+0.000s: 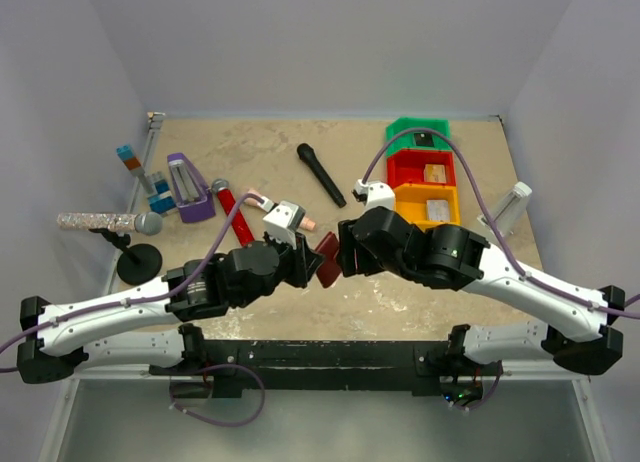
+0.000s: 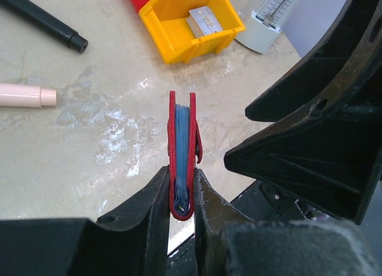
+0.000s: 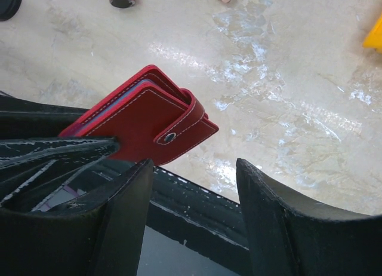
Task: Take the credit cards out of the card holder
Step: Open the card holder at the center of the board.
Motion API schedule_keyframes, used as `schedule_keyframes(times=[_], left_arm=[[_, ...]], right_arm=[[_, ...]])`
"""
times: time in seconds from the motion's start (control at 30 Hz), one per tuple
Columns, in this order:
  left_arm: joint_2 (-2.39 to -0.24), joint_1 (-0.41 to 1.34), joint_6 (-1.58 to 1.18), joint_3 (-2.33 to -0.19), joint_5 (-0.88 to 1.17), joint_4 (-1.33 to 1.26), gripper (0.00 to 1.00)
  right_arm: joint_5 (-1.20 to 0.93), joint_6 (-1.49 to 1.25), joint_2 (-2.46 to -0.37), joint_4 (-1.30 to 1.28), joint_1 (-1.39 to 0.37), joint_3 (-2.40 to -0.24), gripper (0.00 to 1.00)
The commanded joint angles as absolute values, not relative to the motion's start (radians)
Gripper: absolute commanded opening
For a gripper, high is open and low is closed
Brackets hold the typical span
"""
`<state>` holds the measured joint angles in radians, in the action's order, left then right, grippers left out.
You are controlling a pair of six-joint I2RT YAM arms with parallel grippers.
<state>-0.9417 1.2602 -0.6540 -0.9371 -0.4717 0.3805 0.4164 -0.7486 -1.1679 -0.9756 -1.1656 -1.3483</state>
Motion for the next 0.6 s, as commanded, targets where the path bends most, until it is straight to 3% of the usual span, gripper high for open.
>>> schedule_keyframes(times=[0.0,0.57], left_arm=[[-0.945,1.276,-0.655,-0.976,-0.511,0.307,0.0],[-0.968,1.302,-0.667,-0.997,-0.476,0.272,0.0]], right_arm=[[0.397,-0.765,-1.206,-0.965,-1.161,-1.414,0.61],[0.376,-0.752,-1.331,-0.974,-1.124,-1.466,0.6]])
